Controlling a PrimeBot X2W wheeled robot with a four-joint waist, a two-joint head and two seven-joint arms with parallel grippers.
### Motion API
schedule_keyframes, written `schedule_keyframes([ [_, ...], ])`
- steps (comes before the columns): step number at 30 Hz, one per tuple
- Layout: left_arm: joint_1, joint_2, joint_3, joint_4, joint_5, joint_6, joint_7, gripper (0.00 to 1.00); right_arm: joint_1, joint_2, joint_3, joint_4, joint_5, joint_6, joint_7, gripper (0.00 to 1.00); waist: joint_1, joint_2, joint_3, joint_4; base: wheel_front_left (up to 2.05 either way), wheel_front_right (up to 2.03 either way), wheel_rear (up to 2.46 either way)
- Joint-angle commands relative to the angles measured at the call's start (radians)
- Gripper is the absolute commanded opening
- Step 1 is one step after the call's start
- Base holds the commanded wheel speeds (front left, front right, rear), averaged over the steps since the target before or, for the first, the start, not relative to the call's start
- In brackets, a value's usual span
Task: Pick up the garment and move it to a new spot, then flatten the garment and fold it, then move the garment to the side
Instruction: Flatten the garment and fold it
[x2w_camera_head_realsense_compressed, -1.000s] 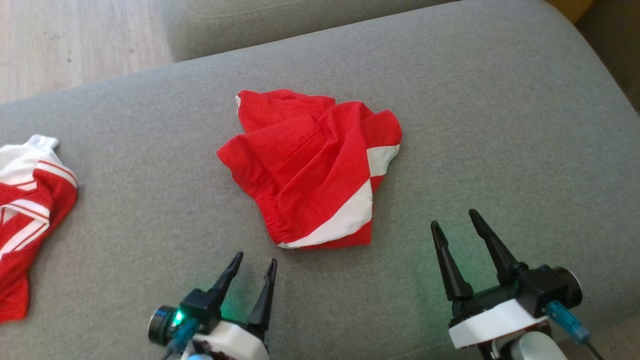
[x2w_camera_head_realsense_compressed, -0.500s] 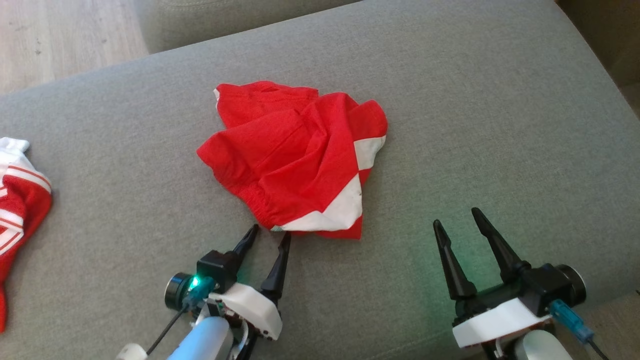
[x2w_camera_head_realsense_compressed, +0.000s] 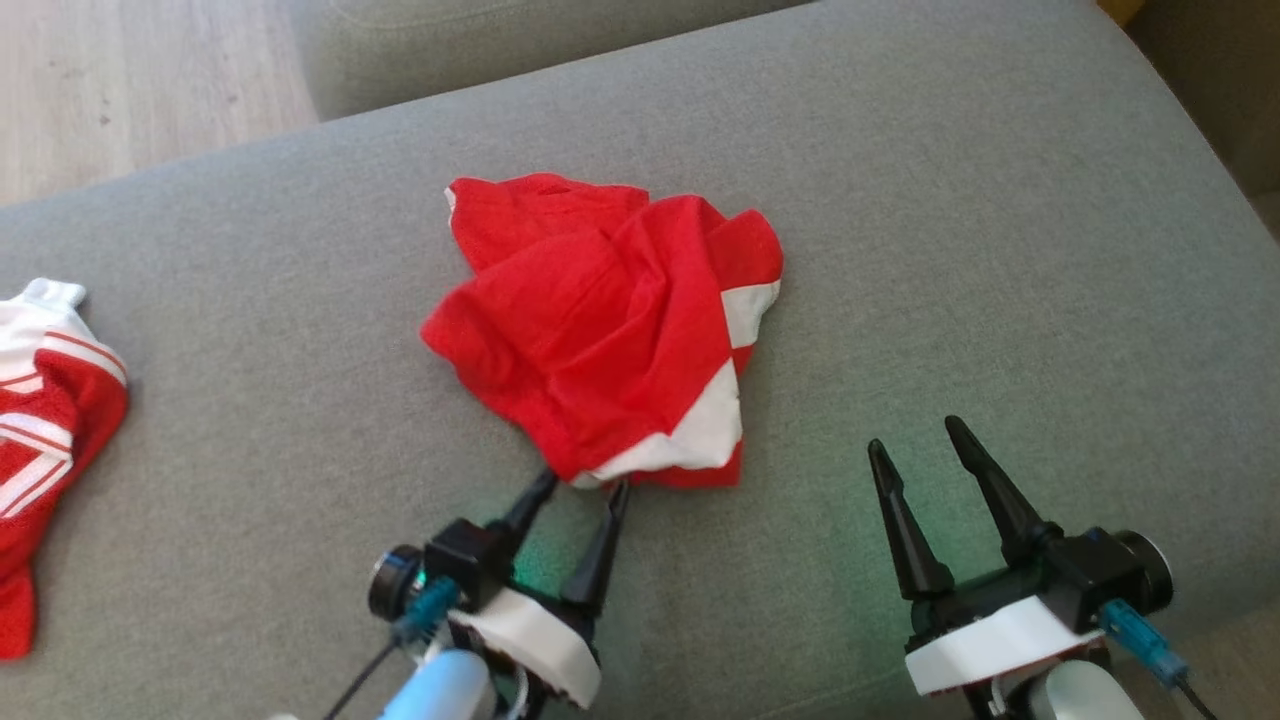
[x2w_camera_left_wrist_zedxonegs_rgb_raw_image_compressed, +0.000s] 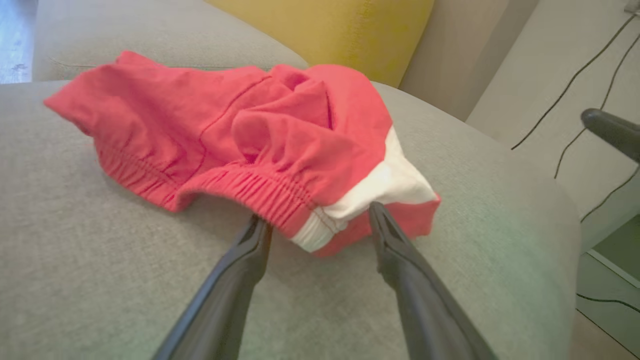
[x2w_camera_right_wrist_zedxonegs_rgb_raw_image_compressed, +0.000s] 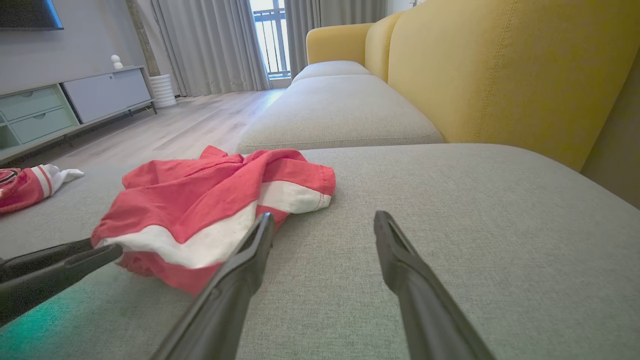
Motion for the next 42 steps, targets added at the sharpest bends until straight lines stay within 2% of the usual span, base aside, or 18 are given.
schedule_keyframes([
  [1, -0.007, 0.013, 0.012, -0.036, -0.007, 0.002, -0.007, 0.93, -0.014, -0.002, 0.018, -0.028, -0.006, -0.001, -0.004, 1.0, 0.0, 0.0, -0.008, 0.004, 0.0, 0.0, 0.0],
  [2, -0.003, 0.015, 0.001, -0.037, -0.013, 0.002, -0.007, 0.84, -0.012, -0.002, 0.019, -0.028, -0.007, -0.001, -0.004, 1.0, 0.0, 0.0, -0.01, 0.005, 0.0, 0.0, 0.0],
  [7, 0.003, 0.029, -0.062, -0.022, -0.059, 0.002, -0.007, 0.62, -0.007, -0.006, 0.021, -0.027, -0.006, -0.001, -0.004, 1.0, 0.0, 0.0, -0.021, 0.009, 0.0, 0.0, 0.0],
  [8, 0.003, 0.032, -0.071, -0.019, -0.07, 0.002, -0.007, 0.6, -0.006, -0.006, 0.022, -0.028, -0.006, -0.001, -0.004, 1.0, 0.0, 0.0, -0.023, 0.009, 0.0, 0.0, 0.0],
  [10, 0.0, 0.039, -0.083, -0.016, -0.085, 0.002, -0.007, 0.47, -0.005, -0.006, 0.023, -0.028, -0.006, -0.001, -0.004, 1.0, 0.0, 0.0, -0.025, 0.009, 0.0, 0.0, 0.0],
  [12, -0.001, 0.044, -0.091, -0.022, -0.099, 0.002, -0.007, 0.18, -0.003, -0.006, 0.024, -0.029, -0.006, -0.001, -0.004, 1.0, 0.0, 0.0, -0.028, 0.009, 0.0, 0.0, 0.0],
  [13, 0.0, 0.046, -0.096, -0.026, -0.107, 0.002, -0.007, 0.0, -0.002, -0.006, 0.025, -0.029, -0.006, -0.001, -0.004, 1.0, 0.0, 0.0, -0.029, 0.008, 0.0, 0.0, 0.0],
  [18, -0.001, 0.061, -0.138, -0.058, -0.135, 0.002, -0.007, 0.0, 0.005, -0.008, 0.026, -0.028, -0.006, -0.001, -0.004, 1.0, 0.0, 0.0, -0.044, 0.005, 0.0, 0.0, 0.0],
  [25, -0.075, 0.098, -0.21, -0.226, -0.195, 0.002, -0.007, 0.0, 0.007, -0.008, 0.032, -0.026, -0.001, -0.001, -0.004, 1.0, 0.0, 0.0, -0.079, -0.013, 0.0, 0.0, 0.0],
  [30, -0.273, 0.177, -0.297, -0.275, -0.235, 0.002, -0.006, 0.0, -0.012, 0.007, 0.05, -0.03, 0.002, -0.001, -0.004, 1.0, 0.0, 0.0, -0.085, -0.059, 0.0, 0.0, 0.0],
  [31, -0.273, 0.177, -0.297, -0.275, -0.235, 0.002, -0.006, 0.0, -0.012, 0.007, 0.05, -0.03, 0.002, -0.001, -0.004, 1.0, 0.0, 0.0, -0.085, -0.059, 0.0, 0.0, 0.0],
  [34, -0.431, 0.22, -0.343, -0.279, -0.273, 0.002, 0.016, 0.0, -0.028, 0.019, 0.057, -0.034, 0.006, -0.001, -0.004, 1.0, 0.0, 0.0, -0.079, -0.098, 0.0, 0.0, 0.0],
  [42, -0.822, 0.305, -0.452, -0.274, -0.428, 0.002, 0.086, 0.0, -0.032, 0.037, 0.073, -0.035, 0.016, -0.001, -0.004, 1.0, 0.0, 0.0, -0.076, -0.181, 0.0, 0.0, 0.0],
])
